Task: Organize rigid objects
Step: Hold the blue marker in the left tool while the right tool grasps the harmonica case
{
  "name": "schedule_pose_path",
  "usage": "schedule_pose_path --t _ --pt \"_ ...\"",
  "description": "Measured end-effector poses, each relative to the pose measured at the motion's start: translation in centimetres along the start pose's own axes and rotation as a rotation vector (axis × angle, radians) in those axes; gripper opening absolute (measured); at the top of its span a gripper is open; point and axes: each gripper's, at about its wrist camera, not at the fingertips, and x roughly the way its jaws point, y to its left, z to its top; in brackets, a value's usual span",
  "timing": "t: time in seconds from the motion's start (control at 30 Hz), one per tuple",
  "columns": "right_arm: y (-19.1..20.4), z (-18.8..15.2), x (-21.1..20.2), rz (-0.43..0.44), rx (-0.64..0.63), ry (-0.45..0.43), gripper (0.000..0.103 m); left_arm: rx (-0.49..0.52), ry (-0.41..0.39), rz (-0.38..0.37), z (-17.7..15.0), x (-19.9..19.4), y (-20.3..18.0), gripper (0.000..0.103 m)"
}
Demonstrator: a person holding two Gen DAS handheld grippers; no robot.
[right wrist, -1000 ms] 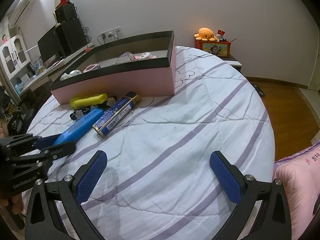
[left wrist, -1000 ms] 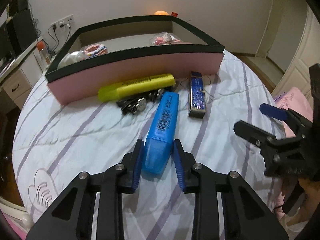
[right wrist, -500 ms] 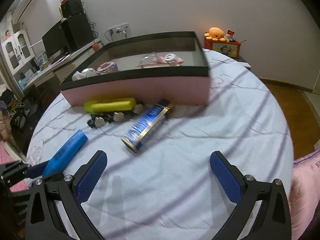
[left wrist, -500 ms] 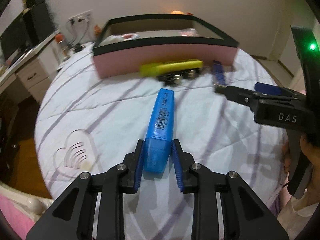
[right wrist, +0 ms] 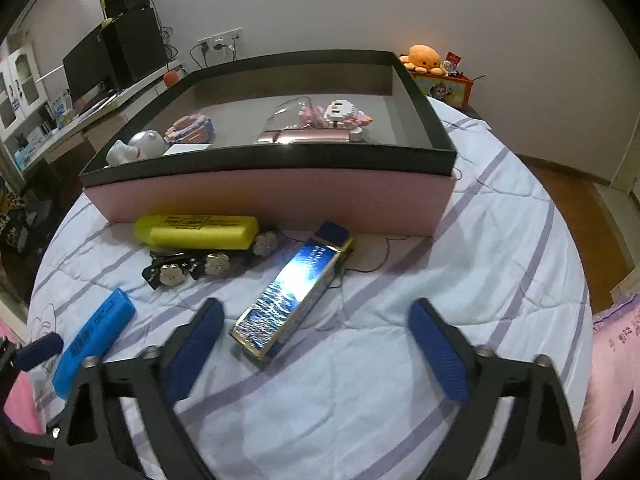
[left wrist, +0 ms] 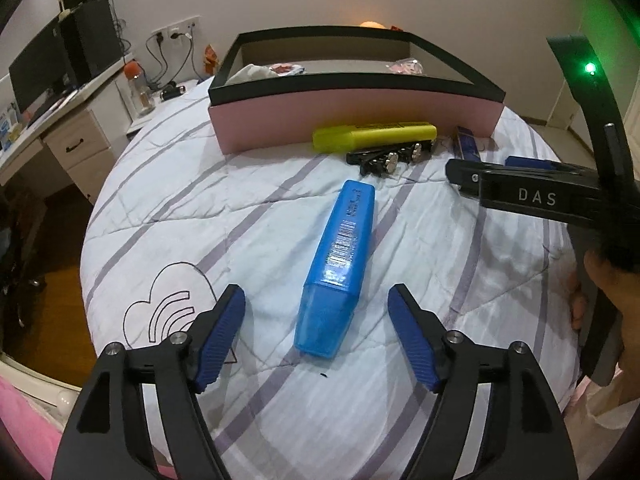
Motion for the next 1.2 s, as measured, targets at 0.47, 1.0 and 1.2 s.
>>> schedule_pose_path --t 0.47,1.0,1.2 --pt "-2.0 -2.5 -3.2 0.077 -0.07 0.031 0.022 -0.009 -0.014 -0.002 0.4 0.5 -0.2 0.084" --pt "-0.5 -1.8 -1.8 0.009 -0.13 -0.013 0.045 0.03 -0.017 -0.027 1.5 1.1 -0.7 0.045" --pt "-1.1 -1.9 -2.1 0.046 -0.125 -0.02 0.024 0.047 -0.014 -0.032 1.7 1.0 -1.2 0.026"
